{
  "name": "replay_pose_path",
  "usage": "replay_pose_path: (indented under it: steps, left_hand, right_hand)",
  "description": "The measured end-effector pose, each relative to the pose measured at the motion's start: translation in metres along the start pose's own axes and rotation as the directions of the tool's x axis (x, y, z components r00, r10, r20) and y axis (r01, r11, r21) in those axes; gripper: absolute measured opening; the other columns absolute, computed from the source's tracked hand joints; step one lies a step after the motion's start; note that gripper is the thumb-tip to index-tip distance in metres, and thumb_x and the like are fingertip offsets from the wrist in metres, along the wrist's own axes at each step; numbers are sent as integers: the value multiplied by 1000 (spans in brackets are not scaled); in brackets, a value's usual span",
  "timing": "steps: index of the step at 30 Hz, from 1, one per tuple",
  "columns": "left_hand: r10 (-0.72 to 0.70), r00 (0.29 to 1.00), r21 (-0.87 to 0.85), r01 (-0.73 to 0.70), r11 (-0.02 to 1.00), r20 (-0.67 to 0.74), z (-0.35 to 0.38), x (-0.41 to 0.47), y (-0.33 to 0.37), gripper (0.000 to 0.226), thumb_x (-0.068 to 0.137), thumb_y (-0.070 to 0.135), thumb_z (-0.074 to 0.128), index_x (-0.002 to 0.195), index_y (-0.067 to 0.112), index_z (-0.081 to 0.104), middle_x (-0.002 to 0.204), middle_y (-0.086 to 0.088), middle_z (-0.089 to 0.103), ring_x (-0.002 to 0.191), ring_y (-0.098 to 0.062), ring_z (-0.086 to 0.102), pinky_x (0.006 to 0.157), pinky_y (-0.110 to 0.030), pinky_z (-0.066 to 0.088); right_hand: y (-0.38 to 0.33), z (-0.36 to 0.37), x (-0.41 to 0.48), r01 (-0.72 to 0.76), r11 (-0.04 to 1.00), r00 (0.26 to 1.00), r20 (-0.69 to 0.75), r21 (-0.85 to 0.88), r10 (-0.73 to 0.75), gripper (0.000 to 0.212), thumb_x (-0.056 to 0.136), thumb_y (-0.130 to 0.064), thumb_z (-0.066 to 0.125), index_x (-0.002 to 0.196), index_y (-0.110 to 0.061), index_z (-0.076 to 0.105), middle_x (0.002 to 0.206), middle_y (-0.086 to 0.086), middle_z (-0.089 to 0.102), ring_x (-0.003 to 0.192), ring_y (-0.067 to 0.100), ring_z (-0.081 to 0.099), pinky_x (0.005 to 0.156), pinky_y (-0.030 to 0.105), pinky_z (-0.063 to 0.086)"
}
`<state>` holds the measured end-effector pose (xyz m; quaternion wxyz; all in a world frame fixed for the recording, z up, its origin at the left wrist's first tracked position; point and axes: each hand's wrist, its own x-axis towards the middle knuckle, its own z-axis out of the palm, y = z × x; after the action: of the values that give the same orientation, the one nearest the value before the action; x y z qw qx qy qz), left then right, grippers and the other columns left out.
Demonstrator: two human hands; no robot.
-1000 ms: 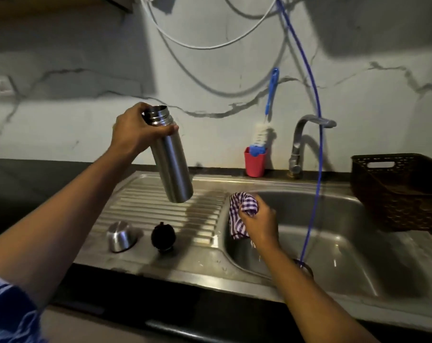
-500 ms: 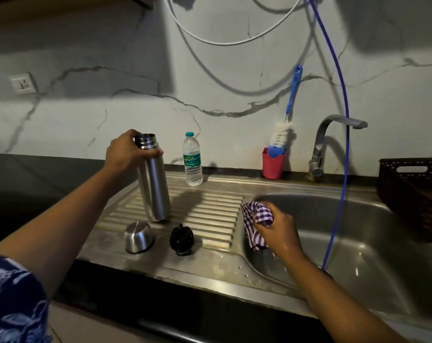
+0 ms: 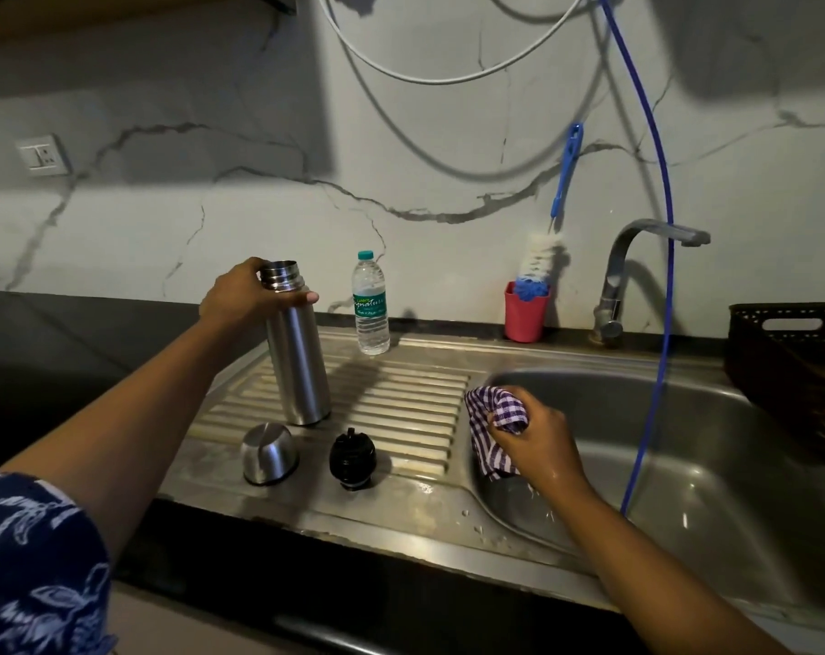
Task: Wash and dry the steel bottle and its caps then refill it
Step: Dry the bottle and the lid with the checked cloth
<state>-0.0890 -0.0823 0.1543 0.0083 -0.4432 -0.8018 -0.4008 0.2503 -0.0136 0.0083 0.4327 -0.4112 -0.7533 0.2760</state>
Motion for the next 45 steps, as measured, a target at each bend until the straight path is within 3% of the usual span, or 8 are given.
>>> replay_pose_path:
  steps: [6, 11, 18, 24, 28, 33, 38, 45]
  left_hand:
    - [-139, 973, 2, 141, 990, 186, -10, -17, -25, 119, 55, 57, 84, 149, 13, 26, 150, -12, 38, 134, -30, 41, 108, -44, 36]
    - [-309, 873, 302, 199, 932, 377, -3, -58, -47, 72, 74, 49, 76, 129, 9, 51, 138, -13, 49, 118, -31, 52, 87, -41, 49]
    - [-362, 766, 413, 138, 900, 532, 19, -86, -53, 78, 69, 39, 83, 137, 24, 46, 130, -4, 55, 117, -24, 52, 84, -40, 54]
    - [-291, 844, 308, 159, 938, 451, 16, -94, -51, 40, 72, 18, 82, 109, 9, 66, 90, -12, 66, 67, -17, 60, 61, -32, 56]
    - [-81, 924, -173, 156, 973, 373, 6, -108, -19, 25, 76, 18, 79, 98, 14, 66, 87, -9, 68, 74, -18, 65, 56, -27, 52]
    - [99, 851, -739, 385, 553, 516, 60, -133, 62, 27, 75, 15, 67, 101, 14, 62, 87, -8, 67, 72, -19, 65, 62, -29, 58]
    - [181, 690, -711, 658, 249, 701, 159, -145, 133, 11, 78, 19, 68, 84, 11, 64, 71, -8, 70, 63, -20, 70, 57, -30, 58]
    - [357, 562, -642, 750, 160, 746, 240, -154, 151, 73, 23, 23, 100, 89, 3, 76, 95, -21, 71, 82, -30, 72, 69, -39, 60]
  right_hand:
    - [-1, -4, -1, -20, 1000, 1000, 5, 14, 20, 48, 77, -11, 75, 123, -13, 58, 106, 7, 68, 93, 17, 63, 81, 26, 52]
    - [-3, -6, -5, -33, 999, 999, 15, 29, 33, 48, 79, -12, 74, 124, -14, 58, 109, 7, 67, 95, 16, 63, 79, 24, 49]
    - [-5, -7, -8, -65, 997, 997, 34, 47, 63, 51, 79, -12, 73, 127, -14, 56, 112, 8, 66, 98, 18, 62, 84, 29, 52]
    - [-4, -8, -8, -46, 998, 999, 21, 49, 45, 48, 79, -11, 73, 124, -14, 58, 108, 9, 67, 94, 19, 64, 82, 32, 55]
    - [-9, -24, -2, -73, 989, 996, -47, 127, 79, 46, 81, -10, 70, 124, -17, 57, 106, 6, 67, 90, 17, 64, 74, 28, 55]
    - [-24, -66, 8, -106, 909, 969, -163, 403, 185, 47, 84, 1, 63, 126, -17, 50, 103, 0, 59, 82, 8, 58, 60, 9, 46]
    - [-16, -110, 7, 85, 968, 983, -180, 238, -43, 47, 78, 10, 61, 116, -16, 53, 97, -10, 56, 88, 5, 56, 74, 0, 39]
    - [37, -135, 4, 385, 889, 918, 205, -248, -341, 51, 76, -22, 55, 124, -7, 57, 122, 12, 59, 112, 12, 50, 102, 18, 32]
